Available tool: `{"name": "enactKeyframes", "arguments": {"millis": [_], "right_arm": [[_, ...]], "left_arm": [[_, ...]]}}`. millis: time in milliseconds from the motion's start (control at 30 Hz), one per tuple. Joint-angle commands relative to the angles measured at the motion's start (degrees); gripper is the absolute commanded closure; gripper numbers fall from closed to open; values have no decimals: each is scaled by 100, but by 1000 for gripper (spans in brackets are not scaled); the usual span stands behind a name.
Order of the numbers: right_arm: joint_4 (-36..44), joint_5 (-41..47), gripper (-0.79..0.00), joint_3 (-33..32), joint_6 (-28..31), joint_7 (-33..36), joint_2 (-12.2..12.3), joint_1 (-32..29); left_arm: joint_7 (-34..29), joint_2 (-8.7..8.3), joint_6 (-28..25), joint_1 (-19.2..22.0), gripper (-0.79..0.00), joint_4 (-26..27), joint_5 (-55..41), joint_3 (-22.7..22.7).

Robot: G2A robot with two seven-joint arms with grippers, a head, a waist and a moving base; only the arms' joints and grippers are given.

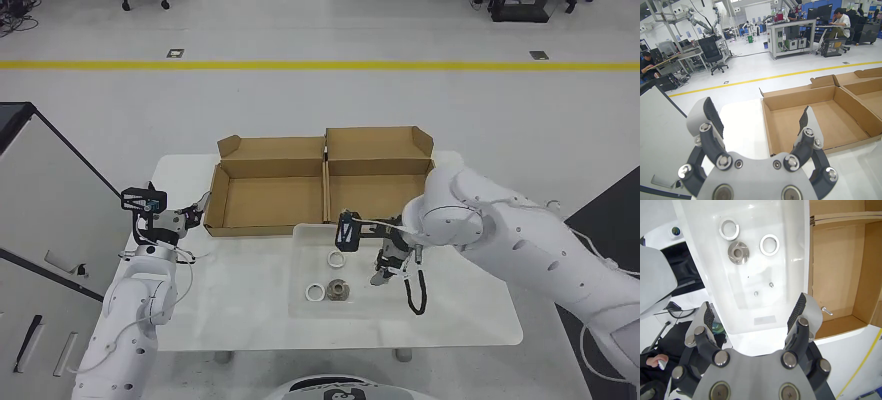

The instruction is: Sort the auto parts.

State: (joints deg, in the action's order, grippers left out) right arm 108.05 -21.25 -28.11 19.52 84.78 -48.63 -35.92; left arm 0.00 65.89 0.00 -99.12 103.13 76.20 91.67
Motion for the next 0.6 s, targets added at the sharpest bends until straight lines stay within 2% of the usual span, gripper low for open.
{"name": "enactKeyframes", "arguments": {"millis": [0, 167, 333, 433, 567], "right_arm": [[-79, 141, -785, 350, 28, -29, 47, 254], [-326, 358, -785, 1056, 195, -195, 108, 721], [-600, 460, -785, 1540, 384, -386, 71, 1001], [-755, 496, -730, 1730, 465, -466, 19, 1097], [-930, 446, -594, 1837, 435, -437, -64, 1091]], "left_arm": [[0, 0, 0, 0, -785, 0, 0, 0], [0, 0, 0, 0, -785, 0, 0, 0], [0, 0, 0, 0, -785, 0, 0, 0], [0, 0, 0, 0, -785, 0, 0, 0], [0, 0, 0, 0, -785, 0, 0, 0]]}}
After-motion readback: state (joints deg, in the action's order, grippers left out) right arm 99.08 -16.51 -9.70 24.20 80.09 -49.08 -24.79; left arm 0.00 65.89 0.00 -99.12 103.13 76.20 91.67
